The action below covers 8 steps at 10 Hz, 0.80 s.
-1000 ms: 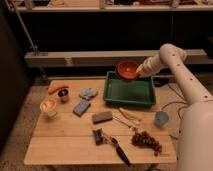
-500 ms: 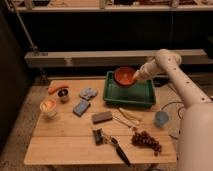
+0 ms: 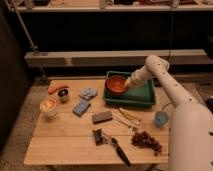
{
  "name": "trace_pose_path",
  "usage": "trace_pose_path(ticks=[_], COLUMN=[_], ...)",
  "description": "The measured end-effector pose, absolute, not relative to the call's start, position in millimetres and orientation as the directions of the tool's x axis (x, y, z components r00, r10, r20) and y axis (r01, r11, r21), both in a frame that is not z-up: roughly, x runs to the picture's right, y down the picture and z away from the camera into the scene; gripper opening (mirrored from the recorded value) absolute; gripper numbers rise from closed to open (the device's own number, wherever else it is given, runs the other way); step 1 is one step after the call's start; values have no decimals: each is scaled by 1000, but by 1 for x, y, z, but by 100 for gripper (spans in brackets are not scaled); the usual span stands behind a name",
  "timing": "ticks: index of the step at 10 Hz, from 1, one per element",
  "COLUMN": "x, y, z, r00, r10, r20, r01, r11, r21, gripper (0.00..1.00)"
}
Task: Stack bowls into tray
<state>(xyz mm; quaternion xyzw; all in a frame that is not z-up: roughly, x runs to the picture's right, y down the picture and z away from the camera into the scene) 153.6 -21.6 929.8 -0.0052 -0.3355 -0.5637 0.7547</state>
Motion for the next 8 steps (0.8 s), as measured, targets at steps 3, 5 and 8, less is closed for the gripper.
trace_pose_path(ticks=[3,5,8], x=[157,165,162], y=[-25,-26,-27], z=[936,938,938], r00=[157,172,167], r10=[-857,-851,-852], r20=[490,496,497], r01=[871,870,870], r11=[354,368,364], r21=[340,330,333], gripper=[79,80,80])
